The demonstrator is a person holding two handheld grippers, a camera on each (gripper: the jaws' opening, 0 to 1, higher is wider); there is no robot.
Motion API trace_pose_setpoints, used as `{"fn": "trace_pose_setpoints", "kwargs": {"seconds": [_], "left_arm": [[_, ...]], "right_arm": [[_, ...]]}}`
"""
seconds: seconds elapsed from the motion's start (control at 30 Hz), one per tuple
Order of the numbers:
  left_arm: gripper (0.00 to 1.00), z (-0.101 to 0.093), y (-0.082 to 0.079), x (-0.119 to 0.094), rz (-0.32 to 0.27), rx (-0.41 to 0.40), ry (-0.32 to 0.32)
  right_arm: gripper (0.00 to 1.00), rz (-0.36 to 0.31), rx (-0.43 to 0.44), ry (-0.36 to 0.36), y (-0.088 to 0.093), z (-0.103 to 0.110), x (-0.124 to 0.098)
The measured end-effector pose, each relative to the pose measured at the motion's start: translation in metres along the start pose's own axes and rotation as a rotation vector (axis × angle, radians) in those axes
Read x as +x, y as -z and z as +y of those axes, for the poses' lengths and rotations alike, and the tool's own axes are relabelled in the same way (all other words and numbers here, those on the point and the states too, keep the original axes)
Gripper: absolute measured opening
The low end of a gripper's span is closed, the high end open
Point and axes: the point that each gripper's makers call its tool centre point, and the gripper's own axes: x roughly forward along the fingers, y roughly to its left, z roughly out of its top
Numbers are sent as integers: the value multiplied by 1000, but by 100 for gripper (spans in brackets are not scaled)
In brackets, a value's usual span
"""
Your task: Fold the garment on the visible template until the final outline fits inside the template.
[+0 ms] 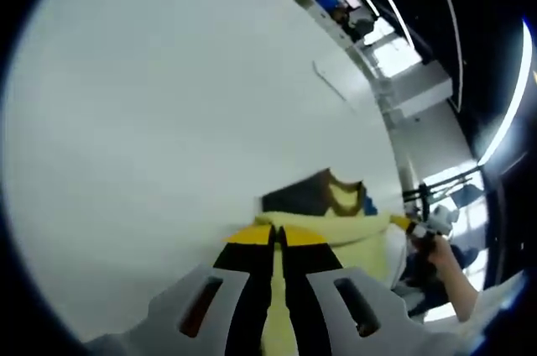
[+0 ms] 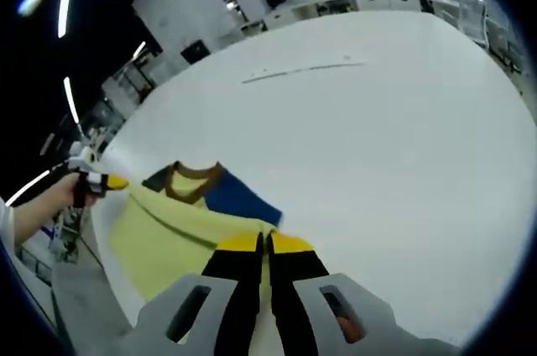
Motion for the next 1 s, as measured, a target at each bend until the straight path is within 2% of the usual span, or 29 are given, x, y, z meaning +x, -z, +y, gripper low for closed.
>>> {"fn": "trace_pose_setpoints", "kwargs": {"seconds": [0.53, 1.0], "left_arm": [[0, 11, 0, 14, 23, 2, -23], [0, 14, 5, 19, 29, -5, -35]], "right_arm": [[3, 18, -22, 19, 8, -11, 16], [3, 44, -104, 52, 14, -14, 22]]}}
